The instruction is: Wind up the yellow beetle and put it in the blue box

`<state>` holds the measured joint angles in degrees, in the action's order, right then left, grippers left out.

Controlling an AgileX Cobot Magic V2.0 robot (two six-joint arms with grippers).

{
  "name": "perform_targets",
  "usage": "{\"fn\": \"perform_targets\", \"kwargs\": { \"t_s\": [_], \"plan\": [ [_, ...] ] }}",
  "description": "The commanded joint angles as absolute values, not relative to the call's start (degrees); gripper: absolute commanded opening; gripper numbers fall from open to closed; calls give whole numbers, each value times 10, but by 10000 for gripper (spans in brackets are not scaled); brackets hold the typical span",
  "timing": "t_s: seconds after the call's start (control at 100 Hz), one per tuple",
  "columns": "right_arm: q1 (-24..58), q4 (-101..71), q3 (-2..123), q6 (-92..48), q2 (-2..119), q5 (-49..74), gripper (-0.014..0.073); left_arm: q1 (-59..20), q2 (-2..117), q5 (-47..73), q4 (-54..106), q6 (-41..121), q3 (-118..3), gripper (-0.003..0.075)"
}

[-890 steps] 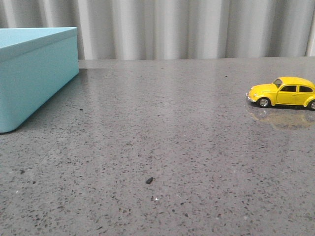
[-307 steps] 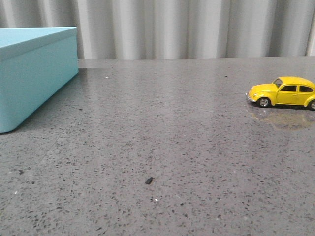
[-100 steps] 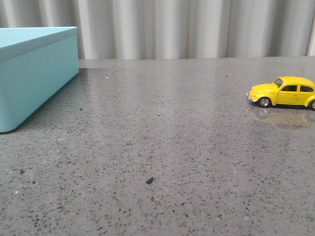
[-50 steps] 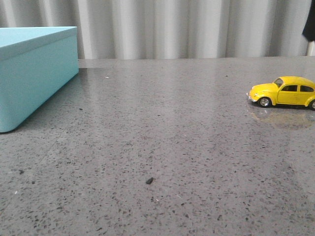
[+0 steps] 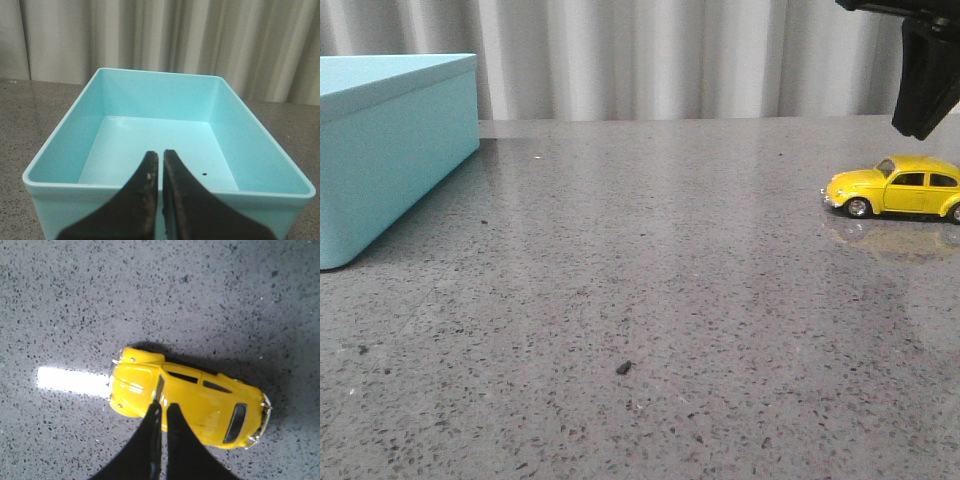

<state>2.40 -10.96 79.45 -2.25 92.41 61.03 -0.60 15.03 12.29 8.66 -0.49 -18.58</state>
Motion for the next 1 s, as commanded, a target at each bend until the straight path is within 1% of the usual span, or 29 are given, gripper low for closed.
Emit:
{"fn": "perform_targets", "kwargs": {
  "t_s": [0.0,0.57,0.99],
  "plan": [
    [24,-116,814,-26,903,601,-61,-9,161,74,87,-10,-206,-21],
    [24,-112,814,-26,934,611,-61,-9,161,74,87,-10,-206,-21],
    [23,-105,814,-25,935,613,-61,-9,161,74,87,-10,-206,-21]
  ]
}}
